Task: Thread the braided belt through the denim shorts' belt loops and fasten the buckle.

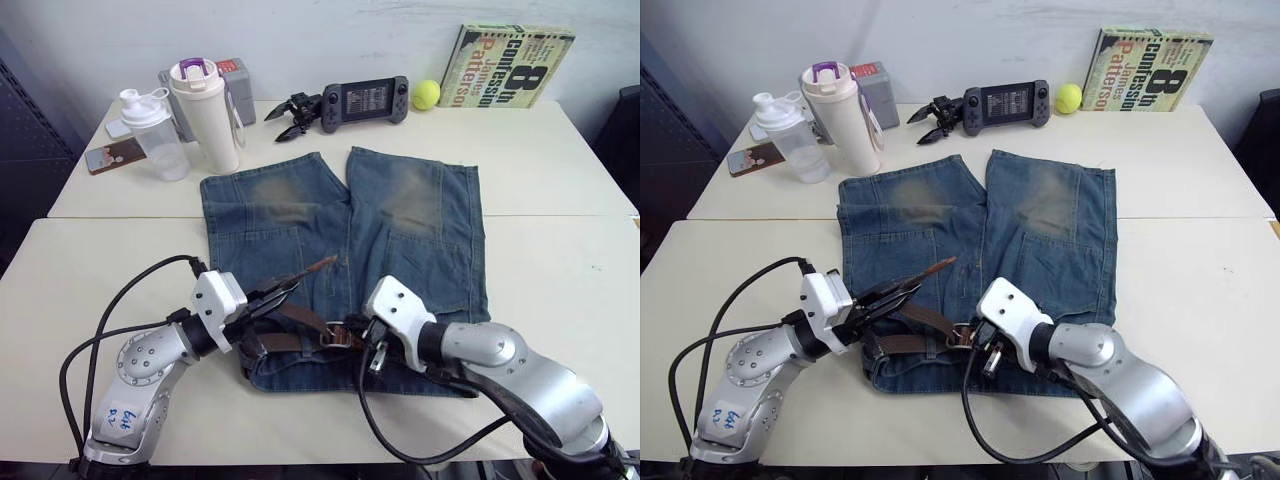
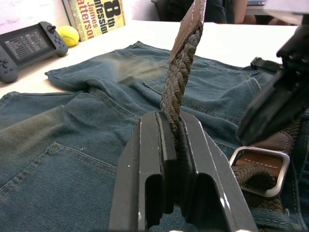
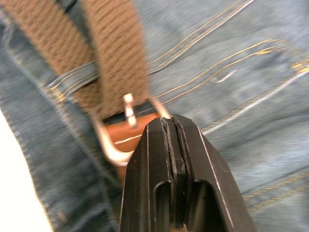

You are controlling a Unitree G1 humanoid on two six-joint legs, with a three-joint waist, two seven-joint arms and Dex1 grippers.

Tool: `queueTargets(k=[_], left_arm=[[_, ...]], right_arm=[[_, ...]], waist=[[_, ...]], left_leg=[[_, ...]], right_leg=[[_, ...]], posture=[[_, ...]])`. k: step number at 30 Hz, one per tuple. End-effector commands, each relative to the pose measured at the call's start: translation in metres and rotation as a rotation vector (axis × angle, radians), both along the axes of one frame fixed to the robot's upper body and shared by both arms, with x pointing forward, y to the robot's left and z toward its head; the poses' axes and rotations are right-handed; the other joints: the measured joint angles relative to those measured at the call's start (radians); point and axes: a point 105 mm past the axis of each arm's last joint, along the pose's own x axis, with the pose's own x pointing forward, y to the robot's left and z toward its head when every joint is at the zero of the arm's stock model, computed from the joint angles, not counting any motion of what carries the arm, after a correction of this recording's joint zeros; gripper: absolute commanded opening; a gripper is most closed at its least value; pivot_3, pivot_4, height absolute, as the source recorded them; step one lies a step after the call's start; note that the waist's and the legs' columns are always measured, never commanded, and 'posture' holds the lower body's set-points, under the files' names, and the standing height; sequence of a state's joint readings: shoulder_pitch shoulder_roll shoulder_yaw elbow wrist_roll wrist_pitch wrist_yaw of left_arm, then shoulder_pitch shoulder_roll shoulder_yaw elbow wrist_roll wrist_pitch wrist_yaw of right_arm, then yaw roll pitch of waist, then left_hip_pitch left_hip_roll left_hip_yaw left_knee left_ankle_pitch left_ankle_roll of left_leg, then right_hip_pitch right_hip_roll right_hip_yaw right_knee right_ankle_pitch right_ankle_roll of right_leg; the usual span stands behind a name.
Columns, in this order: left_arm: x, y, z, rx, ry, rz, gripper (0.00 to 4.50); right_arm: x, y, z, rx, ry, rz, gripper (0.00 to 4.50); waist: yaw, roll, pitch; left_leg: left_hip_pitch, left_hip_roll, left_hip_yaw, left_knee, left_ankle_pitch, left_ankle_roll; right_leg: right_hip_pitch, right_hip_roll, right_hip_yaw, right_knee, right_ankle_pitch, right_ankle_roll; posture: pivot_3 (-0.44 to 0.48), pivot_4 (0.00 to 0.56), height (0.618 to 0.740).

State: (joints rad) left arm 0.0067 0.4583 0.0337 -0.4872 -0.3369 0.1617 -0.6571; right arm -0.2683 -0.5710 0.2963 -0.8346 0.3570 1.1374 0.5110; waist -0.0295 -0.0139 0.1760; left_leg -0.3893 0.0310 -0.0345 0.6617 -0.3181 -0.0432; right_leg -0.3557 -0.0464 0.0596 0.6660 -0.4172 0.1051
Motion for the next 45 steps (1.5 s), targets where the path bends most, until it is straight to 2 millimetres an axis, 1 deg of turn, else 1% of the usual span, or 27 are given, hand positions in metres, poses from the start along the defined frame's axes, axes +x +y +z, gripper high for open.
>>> queueTargets(k=[1, 5, 10, 13, 17, 20, 23, 26, 28, 30, 32, 35, 39, 45], left_arm=[[0.0, 0.001, 0.008, 0.002, -0.035, -0.001, 0.0], [0.0, 0.001, 0.008, 0.002, -0.036, 0.002, 0.0], [0.0, 0.0, 0.008, 0.01, -0.038, 0.002, 0.0], [0.001, -0.001, 0.009, 0.009, -0.04, 0.002, 0.0], [0.003, -0.001, 0.011, 0.01, -0.047, 0.011, 0.0], [0.003, 0.0, 0.011, 0.016, -0.047, 0.009, 0.0], [0.002, 0.0, 0.01, 0.029, -0.046, 0.003, 0.0], [0.002, 0.001, 0.008, 0.04, -0.045, 0.006, 0.0], [-0.001, 0.003, 0.004, 0.053, -0.039, 0.002, 0.0], [-0.002, 0.004, 0.003, 0.059, -0.035, -0.001, 0.0], [-0.002, 0.004, 0.002, 0.059, -0.033, -0.003, 0.0], [-0.002, 0.003, 0.002, 0.055, -0.031, -0.011, 0.0], [-0.002, 0.003, 0.003, 0.056, -0.034, -0.009, 0.0], [-0.002, 0.002, 0.005, 0.056, -0.039, -0.01, 0.0]], right_arm=[[-0.006, 0.008, 0.003, -0.005, -0.03, 0.05, 0.03], [-0.003, 0.009, -0.006, -0.047, -0.026, 0.05, 0.03], [0.0, 0.018, -0.008, -0.08, -0.057, 0.095, 0.03], [0.002, 0.021, -0.013, -0.105, -0.039, 0.106, 0.03], [0.002, 0.009, -0.03, -0.202, 0.016, 0.096, 0.03], [0.0, 0.006, -0.034, -0.272, -0.026, 0.133, 0.03], [0.006, 0.004, -0.023, -0.25, -0.071, 0.101, 0.03], [0.011, -0.003, -0.016, -0.257, -0.11, 0.071, 0.03], [0.012, -0.004, 0.006, -0.17, -0.156, 0.045, 0.03], [0.008, -0.005, 0.019, -0.124, -0.174, 0.05, 0.03], [0.003, -0.006, 0.024, -0.113, -0.175, 0.068, 0.03], [-0.002, -0.002, 0.02, -0.105, -0.147, 0.085, 0.03], [-0.008, 0.008, 0.008, -0.111, -0.116, 0.122, 0.03], [-0.007, 0.017, 0.003, -0.112, -0.102, 0.159, 0.03]], waist=[[0.0, 0.0, 0.0], [0.0, 0.0, 0.0], [-0.002, 0.0, 0.0], [-0.001, 0.0, 0.0], [-0.001, 0.0, 0.0], [0.001, 0.0, 0.0], [0.002, 0.0, 0.0], [0.002, 0.0, 0.0], [0.003, 0.0, 0.0], [0.002, 0.0, 0.0], [0.002, 0.0, 0.0], [0.001, 0.0, 0.0], [0.0, 0.0, 0.0], [0.0, 0.0, 0.0]], left_leg=[[0.0, 0.0, 0.0, 0.0, 0.0, 0.0], [0.0, 0.0, 0.0, 0.0, 0.0, 0.0], [0.0, 0.0, 0.0, 0.0, 0.0, 0.0], [0.0, 0.0, 0.0, 0.0, 0.0, 0.0], [0.0, 0.0, 0.0, 0.0, 0.0, 0.0], [0.0, 0.0, 0.0, 0.0, 0.0, 0.0], [0.0, 0.0, -0.002, 0.0, 0.0, 0.0], [0.0, 0.0, -0.002, 0.0, 0.0, 0.0], [0.0, -0.001, -0.002, 0.0, 0.0, 0.0], [-0.001, -0.001, -0.003, 0.0, 0.0, 0.0], [-0.001, -0.001, -0.003, 0.0, 0.0, 0.0], [-0.001, 0.0, -0.004, 0.0, 0.0, 0.0], [-0.001, 0.0, -0.004, -0.001, 0.0, 0.0], [-0.001, 0.0, -0.004, -0.001, 0.0, 0.0]], right_leg=[[0.0, 0.0, 0.0, 0.0, 0.0, 0.0], [0.0, 0.0, 0.0, 0.0, 0.0, 0.0], [0.0, 0.0, 0.0, -0.001, 0.0, 0.0], [0.0, 0.0, 0.0, -0.001, 0.0, 0.0], [0.0, 0.0, 0.0, -0.001, 0.0, 0.0], [0.0, -0.001, 0.0, -0.001, 0.0, 0.0], [0.001, -0.001, 0.0, -0.002, 0.0, 0.0], [0.002, -0.001, 0.0, -0.002, 0.0, 0.0], [0.002, -0.002, 0.0, -0.002, 0.0, 0.0], [0.002, -0.002, 0.0, -0.003, 0.0, 0.0], [0.002, -0.001, 0.0, -0.003, 0.0, 0.0], [0.002, 0.0, 0.0, -0.003, 0.0, 0.0], [0.002, 0.0, 0.0, -0.003, 0.0, 0.0], [0.002, 0.0, 0.0, -0.003, 0.0, 0.0]], posture=[[0.0, 0.15, 0.739], [0.0, 0.15, 0.739], [0.0, 0.15, 0.739], [0.0, 0.15, 0.739], [0.0, 0.15, 0.739], [0.0, 0.15, 0.739], [0.0, 0.15, 0.739], [0.0, 0.15, 0.739], [0.0, 0.15, 0.739], [0.0, 0.15, 0.739], [0.0, 0.15, 0.739], [0.0, 0.15, 0.739], [0.0, 0.15, 0.739], [0.0, 0.15, 0.739]])
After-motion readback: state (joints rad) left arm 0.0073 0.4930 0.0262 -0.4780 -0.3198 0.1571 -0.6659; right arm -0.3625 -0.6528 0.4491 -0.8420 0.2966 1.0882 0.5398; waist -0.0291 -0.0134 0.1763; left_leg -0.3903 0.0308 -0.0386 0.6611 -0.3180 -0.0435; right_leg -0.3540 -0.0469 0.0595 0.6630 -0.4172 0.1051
